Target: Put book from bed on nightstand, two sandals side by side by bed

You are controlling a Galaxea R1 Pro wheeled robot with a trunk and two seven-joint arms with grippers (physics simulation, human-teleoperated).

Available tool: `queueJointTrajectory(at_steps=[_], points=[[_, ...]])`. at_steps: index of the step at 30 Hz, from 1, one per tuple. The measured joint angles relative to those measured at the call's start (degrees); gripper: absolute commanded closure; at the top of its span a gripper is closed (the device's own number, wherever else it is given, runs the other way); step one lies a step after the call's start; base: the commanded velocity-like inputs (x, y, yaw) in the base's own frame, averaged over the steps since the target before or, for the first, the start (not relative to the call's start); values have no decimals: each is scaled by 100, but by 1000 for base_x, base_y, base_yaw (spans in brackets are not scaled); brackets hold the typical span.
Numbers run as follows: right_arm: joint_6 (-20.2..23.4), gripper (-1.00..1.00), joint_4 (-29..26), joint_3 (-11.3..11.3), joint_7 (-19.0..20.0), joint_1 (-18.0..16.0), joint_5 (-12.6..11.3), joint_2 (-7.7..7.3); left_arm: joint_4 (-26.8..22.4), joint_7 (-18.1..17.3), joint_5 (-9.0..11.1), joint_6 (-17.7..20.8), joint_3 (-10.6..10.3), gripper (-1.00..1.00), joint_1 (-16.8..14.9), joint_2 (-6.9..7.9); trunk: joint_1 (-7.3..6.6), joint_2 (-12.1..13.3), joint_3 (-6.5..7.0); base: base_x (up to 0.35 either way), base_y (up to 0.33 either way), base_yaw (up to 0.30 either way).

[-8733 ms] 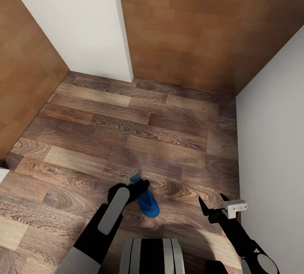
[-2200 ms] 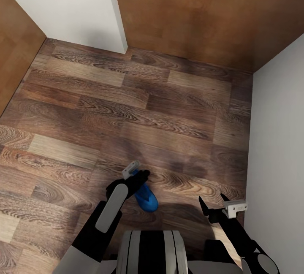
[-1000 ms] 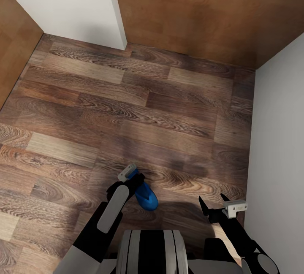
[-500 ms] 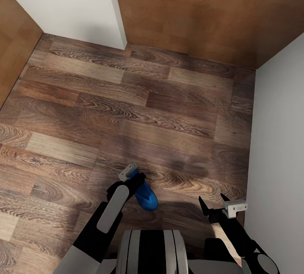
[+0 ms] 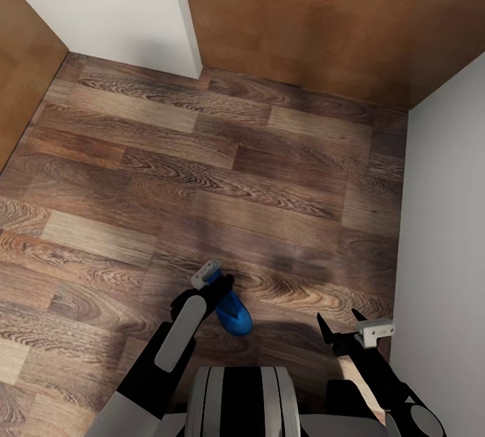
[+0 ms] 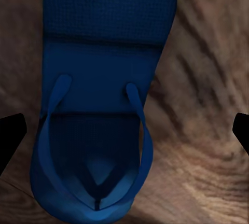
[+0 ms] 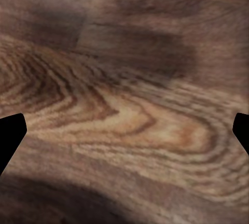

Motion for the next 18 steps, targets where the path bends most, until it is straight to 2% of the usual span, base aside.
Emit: queueJointTrajectory(at_steps=[11,18], points=[[0,-100,0,0,0,0,0,0,18,6,0,0,-10,-100,0,0,0,0,0,0,0,0],[0,-100,0,0,0,0,0,2,240,-6,1,-7,-11,-100,0,0,0,0,0,0,0,0]])
